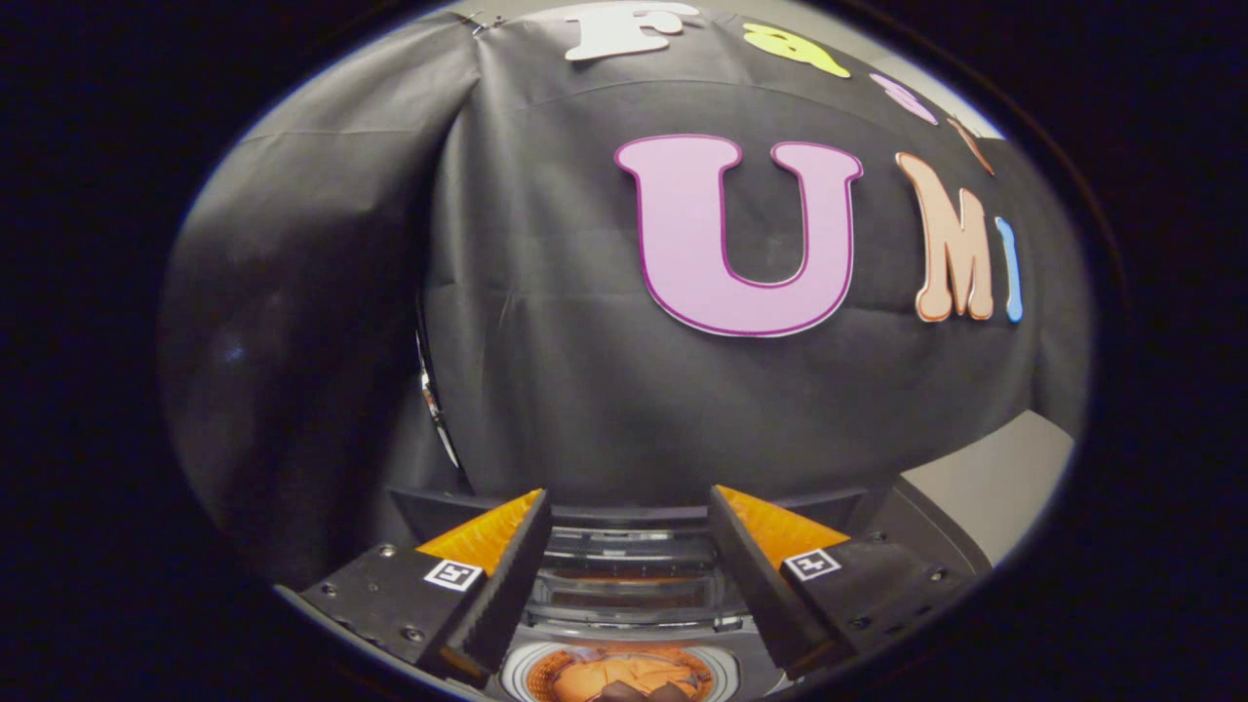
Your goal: Put the clothes into the washing machine and then close the washing machine lid.
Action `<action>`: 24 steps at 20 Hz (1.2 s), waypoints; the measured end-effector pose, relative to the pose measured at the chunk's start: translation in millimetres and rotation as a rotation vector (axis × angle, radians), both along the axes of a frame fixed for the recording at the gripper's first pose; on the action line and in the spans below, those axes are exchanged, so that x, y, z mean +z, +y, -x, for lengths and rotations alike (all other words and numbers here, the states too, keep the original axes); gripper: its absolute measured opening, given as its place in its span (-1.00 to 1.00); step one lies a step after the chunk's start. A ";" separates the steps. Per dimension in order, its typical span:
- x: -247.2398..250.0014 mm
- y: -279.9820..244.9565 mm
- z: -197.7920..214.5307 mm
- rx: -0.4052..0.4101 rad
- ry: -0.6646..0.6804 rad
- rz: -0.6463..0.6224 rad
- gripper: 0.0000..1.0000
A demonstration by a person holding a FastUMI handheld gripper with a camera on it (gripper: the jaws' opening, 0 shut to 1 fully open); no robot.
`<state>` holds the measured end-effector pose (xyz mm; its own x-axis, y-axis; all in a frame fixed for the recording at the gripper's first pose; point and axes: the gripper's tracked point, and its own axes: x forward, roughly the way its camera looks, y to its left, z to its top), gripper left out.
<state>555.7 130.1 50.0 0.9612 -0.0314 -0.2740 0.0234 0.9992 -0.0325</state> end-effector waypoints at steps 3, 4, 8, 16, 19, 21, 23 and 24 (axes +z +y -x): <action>0.3 -4.8 -14.9 -0.022 0.013 0.021 0.94; -1.4 -5.6 -19.9 -0.027 0.019 0.026 0.94; -17.6 -7.0 -34.1 -0.038 0.086 0.054 0.94; -31.1 -11.1 -48.4 -0.071 0.152 0.023 0.92; -33.9 -7.3 -49.5 -0.072 0.169 0.002 0.87; -37.5 -8.4 -47.6 -0.068 0.177 0.007 0.86; -35.9 -9.2 -46.6 -0.065 0.169 0.012 0.86; -35.2 -8.9 -46.7 -0.061 0.163 0.015 0.87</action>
<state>602.4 121.2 14.8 0.9002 -0.0934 -0.4254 0.0772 0.9955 -0.0553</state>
